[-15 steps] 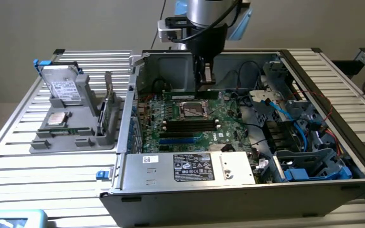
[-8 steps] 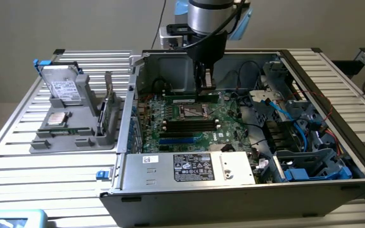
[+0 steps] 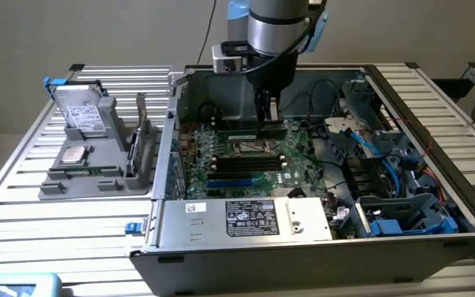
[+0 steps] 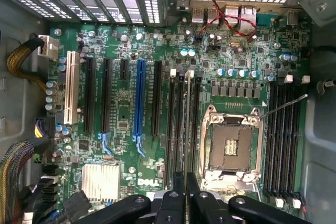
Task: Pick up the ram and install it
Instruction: 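Insert the ram into the slot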
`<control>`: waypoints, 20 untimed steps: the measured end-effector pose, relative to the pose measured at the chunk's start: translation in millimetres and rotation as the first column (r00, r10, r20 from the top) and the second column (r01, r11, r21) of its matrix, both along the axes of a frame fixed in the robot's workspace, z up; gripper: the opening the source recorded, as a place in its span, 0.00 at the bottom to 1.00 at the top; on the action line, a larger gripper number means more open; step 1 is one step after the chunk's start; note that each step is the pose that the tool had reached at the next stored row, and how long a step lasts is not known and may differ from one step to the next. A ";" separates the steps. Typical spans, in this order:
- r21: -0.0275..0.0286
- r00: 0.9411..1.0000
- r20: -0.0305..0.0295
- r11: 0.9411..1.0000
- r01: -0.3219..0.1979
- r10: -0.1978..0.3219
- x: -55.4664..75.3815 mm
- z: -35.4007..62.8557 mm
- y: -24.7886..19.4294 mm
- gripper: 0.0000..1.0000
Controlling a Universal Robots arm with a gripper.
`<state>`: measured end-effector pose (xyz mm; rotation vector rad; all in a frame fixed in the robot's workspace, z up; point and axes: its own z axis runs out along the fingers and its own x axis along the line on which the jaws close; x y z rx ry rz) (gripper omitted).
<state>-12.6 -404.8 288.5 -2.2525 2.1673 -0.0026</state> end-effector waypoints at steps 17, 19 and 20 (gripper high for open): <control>-0.042 1.000 0.000 0.999 0.000 0.000 0.5 -24.2 0.5 0.13; -0.043 1.000 0.000 0.999 0.000 0.000 0.3 -27.5 2.7 0.13; -0.044 1.000 0.001 0.999 0.000 0.000 0.1 -29.0 4.4 0.13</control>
